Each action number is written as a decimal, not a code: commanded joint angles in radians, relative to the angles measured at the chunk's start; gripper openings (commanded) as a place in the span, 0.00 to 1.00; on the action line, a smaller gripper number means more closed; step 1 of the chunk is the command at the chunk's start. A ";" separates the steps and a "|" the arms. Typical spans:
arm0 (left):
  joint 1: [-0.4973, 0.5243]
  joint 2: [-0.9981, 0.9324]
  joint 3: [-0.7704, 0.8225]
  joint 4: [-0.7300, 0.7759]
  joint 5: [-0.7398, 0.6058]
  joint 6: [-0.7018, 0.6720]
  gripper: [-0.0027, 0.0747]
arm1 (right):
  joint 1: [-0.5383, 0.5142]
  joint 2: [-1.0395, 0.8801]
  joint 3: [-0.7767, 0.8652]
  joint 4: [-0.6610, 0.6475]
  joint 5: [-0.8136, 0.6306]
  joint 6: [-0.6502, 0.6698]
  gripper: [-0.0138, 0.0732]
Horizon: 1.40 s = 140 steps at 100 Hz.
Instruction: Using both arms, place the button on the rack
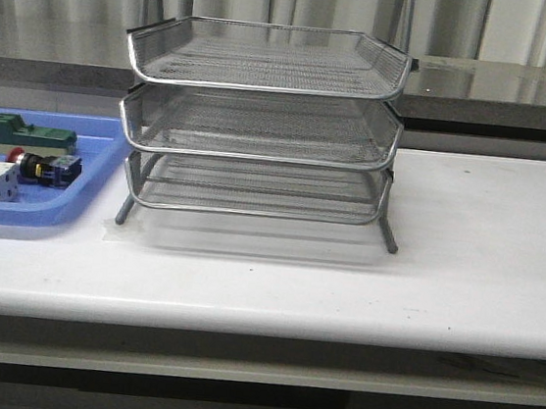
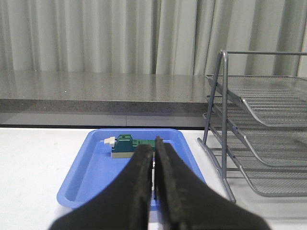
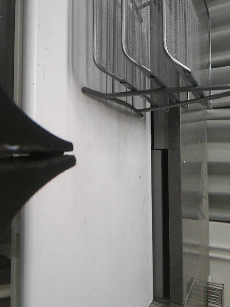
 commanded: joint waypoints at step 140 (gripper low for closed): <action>0.002 -0.032 0.046 -0.008 -0.078 -0.010 0.04 | -0.007 0.209 -0.308 0.004 0.028 -0.004 0.08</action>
